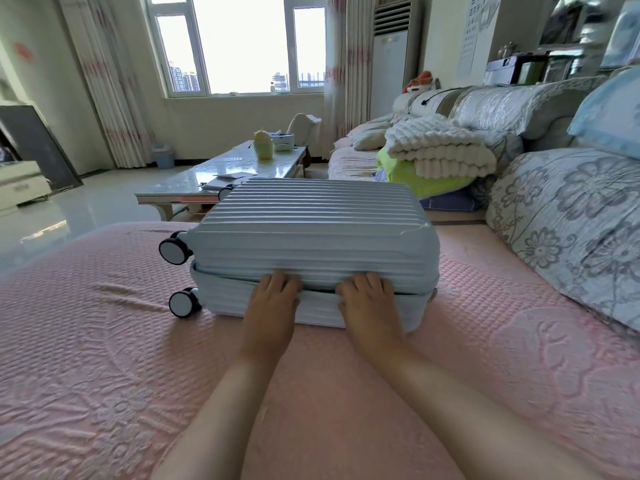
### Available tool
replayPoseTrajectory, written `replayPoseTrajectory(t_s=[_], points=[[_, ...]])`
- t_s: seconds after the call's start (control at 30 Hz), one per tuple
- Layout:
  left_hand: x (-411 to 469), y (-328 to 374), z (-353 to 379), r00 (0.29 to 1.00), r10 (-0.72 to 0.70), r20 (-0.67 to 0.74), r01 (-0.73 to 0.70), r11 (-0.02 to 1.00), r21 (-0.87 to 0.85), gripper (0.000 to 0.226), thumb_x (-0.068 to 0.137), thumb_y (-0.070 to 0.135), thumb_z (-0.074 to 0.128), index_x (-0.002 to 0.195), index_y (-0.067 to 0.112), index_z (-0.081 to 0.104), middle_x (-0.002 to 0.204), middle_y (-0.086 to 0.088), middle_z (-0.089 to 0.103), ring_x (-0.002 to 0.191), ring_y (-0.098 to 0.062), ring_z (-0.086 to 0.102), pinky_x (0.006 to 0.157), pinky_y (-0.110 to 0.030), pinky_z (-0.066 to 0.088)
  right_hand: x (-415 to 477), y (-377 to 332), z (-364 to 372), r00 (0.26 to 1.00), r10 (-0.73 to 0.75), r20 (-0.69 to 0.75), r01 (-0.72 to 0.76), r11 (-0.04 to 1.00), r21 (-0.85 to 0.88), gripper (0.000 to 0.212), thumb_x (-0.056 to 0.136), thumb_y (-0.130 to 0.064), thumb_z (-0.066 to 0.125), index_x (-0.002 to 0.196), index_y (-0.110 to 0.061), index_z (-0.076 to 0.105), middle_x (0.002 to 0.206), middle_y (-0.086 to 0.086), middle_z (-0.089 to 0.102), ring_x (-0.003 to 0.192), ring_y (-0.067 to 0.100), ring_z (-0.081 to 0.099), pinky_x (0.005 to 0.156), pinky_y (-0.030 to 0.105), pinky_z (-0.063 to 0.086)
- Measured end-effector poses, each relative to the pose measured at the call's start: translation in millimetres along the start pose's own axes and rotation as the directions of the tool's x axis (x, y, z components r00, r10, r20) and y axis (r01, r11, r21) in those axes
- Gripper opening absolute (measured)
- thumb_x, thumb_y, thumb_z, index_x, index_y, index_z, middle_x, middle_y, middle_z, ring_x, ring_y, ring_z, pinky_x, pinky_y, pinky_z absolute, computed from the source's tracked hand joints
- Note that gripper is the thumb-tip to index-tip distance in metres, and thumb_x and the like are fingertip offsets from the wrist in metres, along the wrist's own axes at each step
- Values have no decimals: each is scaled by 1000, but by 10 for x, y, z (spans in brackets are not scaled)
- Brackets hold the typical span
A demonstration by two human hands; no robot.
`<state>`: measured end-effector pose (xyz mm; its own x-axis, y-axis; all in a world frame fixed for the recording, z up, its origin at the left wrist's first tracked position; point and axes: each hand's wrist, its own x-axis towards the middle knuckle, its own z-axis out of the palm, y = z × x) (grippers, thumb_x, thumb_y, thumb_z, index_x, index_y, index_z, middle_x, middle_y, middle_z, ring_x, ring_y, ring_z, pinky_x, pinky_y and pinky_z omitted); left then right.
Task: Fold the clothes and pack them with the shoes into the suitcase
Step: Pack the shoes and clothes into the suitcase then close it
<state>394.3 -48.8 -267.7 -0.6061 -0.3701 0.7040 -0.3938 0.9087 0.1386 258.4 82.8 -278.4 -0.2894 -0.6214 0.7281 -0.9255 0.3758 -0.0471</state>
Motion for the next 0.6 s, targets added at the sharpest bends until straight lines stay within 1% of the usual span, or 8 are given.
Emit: replayPoseTrajectory(t_s=[0.07,0.1,0.23,0.37,0.43,0.5,0.53,0.6], points=[[-26,11,-41,1000,12,3,-12,1000,9,22,76,0,75,88,15,63,92,-3,57,84,-27,51,67,-37,41,16,-20,-18,1000,1,22,-1,1000,-9,36,60,-7,89,82,-18,63,82,1,59,85,25,53,72,40,46],[-32,33,-81,1000,28,6,-28,999,19,23,75,0,76,85,16,63,87,-1,59,82,-26,51,67,-36,40,14,-4,-39,999,-10,30,9,1000,12,35,61,-10,90,81,-19,63,81,0,59,86,23,51,71,40,46],[-57,215,-221,993,108,51,-110,993,32,28,67,3,81,79,19,62,77,1,63,78,-25,56,71,-34,36,-102,221,-230,998,-25,62,18,994,106,25,73,-11,83,81,-21,61,83,-4,59,91,17,39,76,37,28],[-179,585,-388,953,280,119,-278,960,-37,20,65,16,77,76,21,61,78,3,64,79,-23,60,68,-33,43,-368,532,-629,986,-104,129,82,983,163,17,76,-19,73,84,-24,59,90,-7,58,95,17,45,79,35,27],[-251,781,-490,943,310,119,-307,951,-47,14,68,20,72,76,22,61,78,4,63,78,-23,62,63,-32,44,-479,631,-798,984,-131,124,107,977,183,14,77,-20,71,85,-23,60,91,-6,59,94,16,46,79,32,28],[-299,968,-608,953,302,27,-299,951,-78,5,79,19,66,82,19,63,87,0,61,80,-23,60,64,-33,44,-546,677,-921,982,-153,109,128,969,209,8,84,-20,68,89,-22,63,92,-6,60,93,18,51,81,32,34],[-304,1045,-662,956,289,-37,-292,953,-81,6,82,18,64,89,17,64,95,-3,60,84,-24,58,69,-35,44,-578,693,-974,980,-178,91,155,965,213,3,89,-20,65,92,-22,65,94,-6,61,92,19,53,82,36,39],[-279,1123,-750,952,264,-158,-265,964,15,20,86,13,63,105,15,66,111,-6,60,98,-28,56,81,-40,44,-626,710,-1059,977,-210,24,202,963,177,13,95,-23,57,99,-20,69,105,0,64,96,25,57,83,42,46]])
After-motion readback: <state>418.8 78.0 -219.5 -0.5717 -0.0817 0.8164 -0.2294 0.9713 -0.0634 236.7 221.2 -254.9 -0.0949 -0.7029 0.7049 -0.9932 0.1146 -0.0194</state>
